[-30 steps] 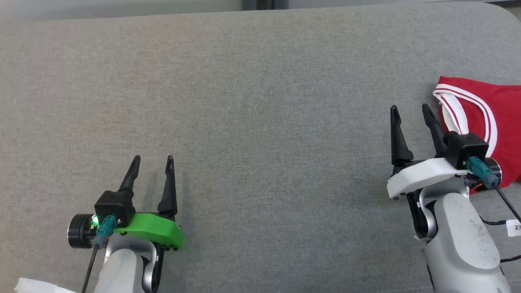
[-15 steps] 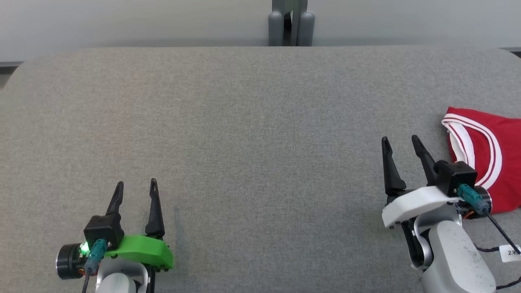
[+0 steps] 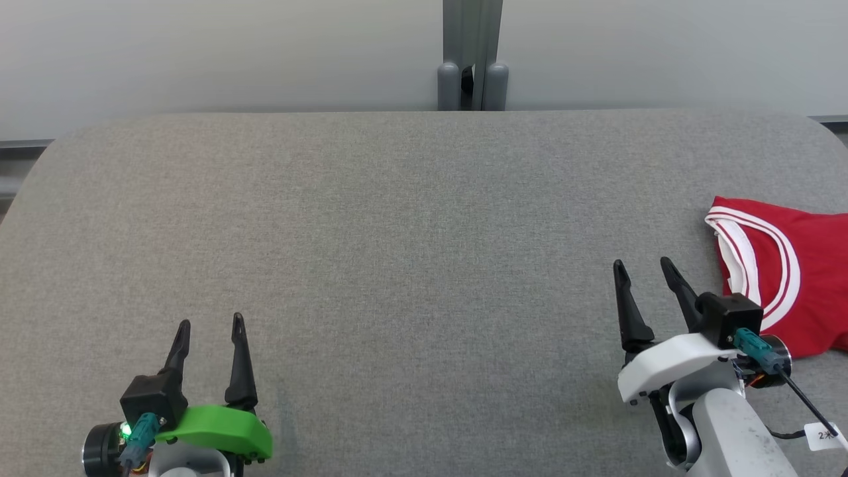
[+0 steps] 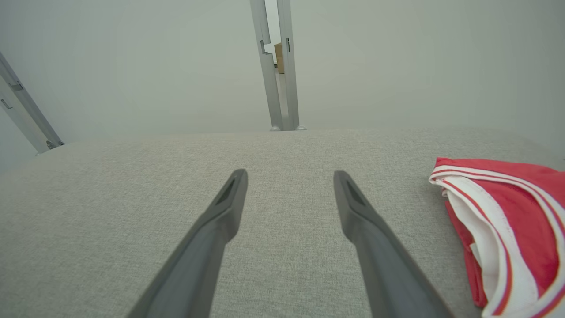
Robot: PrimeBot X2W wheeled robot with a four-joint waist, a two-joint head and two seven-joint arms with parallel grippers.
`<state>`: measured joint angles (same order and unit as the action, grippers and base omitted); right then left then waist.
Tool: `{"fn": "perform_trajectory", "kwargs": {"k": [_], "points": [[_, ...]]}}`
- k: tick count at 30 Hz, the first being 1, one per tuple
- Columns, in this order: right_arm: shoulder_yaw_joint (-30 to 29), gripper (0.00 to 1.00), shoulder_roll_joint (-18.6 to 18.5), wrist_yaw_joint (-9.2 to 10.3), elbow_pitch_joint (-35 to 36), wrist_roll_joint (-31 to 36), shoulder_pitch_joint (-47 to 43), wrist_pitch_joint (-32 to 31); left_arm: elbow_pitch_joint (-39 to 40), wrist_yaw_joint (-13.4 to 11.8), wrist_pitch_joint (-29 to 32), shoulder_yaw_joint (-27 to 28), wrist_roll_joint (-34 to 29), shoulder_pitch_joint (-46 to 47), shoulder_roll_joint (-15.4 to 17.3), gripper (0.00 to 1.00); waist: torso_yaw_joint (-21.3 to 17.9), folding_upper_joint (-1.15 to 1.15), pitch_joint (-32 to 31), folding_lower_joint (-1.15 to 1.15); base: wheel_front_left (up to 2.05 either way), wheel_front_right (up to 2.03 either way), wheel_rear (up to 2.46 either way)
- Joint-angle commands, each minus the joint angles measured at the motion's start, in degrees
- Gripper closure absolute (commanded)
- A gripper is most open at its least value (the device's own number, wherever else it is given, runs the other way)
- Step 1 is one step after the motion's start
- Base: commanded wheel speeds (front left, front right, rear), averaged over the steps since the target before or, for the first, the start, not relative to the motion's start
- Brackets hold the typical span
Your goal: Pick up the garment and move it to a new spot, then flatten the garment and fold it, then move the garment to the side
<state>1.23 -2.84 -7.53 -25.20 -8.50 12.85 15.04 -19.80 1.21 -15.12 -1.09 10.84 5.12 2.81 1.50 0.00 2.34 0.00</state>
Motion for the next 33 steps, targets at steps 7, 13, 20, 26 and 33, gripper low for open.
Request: {"fn": "perform_trajectory", "kwargs": {"k": [7, 13, 20, 26, 33], "points": [[-0.79, 1.0, 0.31, -0.01, -1.41, -2.94, -0.83, -1.35, -2.02, 0.5, 1.23, 0.69, 3.11, 0.09, -0.25, 1.0, -0.02, 0.0, -0.14, 0.0, 0.0, 0.0, 0.0], [-1.34, 1.0, 0.28, 0.0, -0.27, -9.73, -1.36, -3.05, -1.32, 0.98, 2.95, 1.24, 9.7, 0.17, -0.21, 1.0, -0.09, 0.0, -0.24, 0.0, 0.0, 0.0, 0.0], [-1.73, 1.0, 0.23, 0.0, 1.14, -16.95, -2.09, -4.62, -0.35, 1.5, 4.52, 1.62, 16.7, 0.07, -0.18, 1.0, -0.18, 0.0, -0.35, 0.0, 0.0, 0.0, 0.0], [-2.27, 1.0, 0.19, 0.0, 2.3, -23.77, -2.6, -6.26, 0.41, 2.01, 6.17, 2.16, 23.3, 0.14, -0.14, 1.0, -0.26, 0.0, -0.46, 0.0, 0.0, 0.0, 0.0], [-3.0, 1.0, 0.14, 0.01, 3.56, -31.72, -3.2, -8.28, 1.18, 2.6, 8.19, 2.87, 31.05, 0.32, -0.09, 1.0, -0.37, 0.0, -0.61, 0.0, 0.0, 0.0, 0.0]]}}
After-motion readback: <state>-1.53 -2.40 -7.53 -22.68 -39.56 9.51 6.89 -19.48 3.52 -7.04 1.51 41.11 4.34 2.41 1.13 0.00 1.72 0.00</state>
